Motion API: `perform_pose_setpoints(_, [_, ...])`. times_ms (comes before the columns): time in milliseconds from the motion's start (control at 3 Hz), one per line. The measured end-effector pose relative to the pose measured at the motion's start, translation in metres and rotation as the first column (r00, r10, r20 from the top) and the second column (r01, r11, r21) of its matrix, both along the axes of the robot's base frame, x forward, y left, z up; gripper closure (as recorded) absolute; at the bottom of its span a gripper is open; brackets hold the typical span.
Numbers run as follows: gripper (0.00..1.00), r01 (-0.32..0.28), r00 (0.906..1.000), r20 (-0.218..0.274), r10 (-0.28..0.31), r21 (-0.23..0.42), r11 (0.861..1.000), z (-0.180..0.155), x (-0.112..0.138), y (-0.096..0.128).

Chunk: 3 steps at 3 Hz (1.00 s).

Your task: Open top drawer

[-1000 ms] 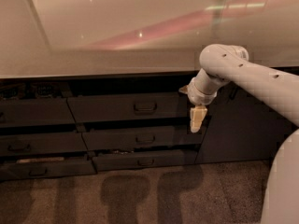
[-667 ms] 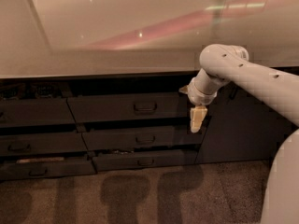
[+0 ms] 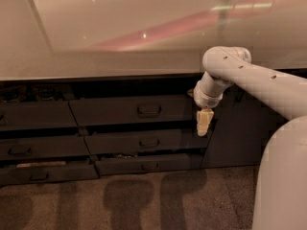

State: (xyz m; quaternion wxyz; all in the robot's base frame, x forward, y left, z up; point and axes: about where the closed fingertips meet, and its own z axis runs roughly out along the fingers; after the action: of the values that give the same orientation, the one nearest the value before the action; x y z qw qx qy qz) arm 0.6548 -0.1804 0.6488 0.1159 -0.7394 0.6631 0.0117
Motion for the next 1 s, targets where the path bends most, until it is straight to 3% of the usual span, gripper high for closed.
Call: perform_pose_setpoints(1000, [0.66, 0.000, 1.0000, 0.000, 0.000, 0.000, 1.000, -0.0001, 0.0000, 0.0000])
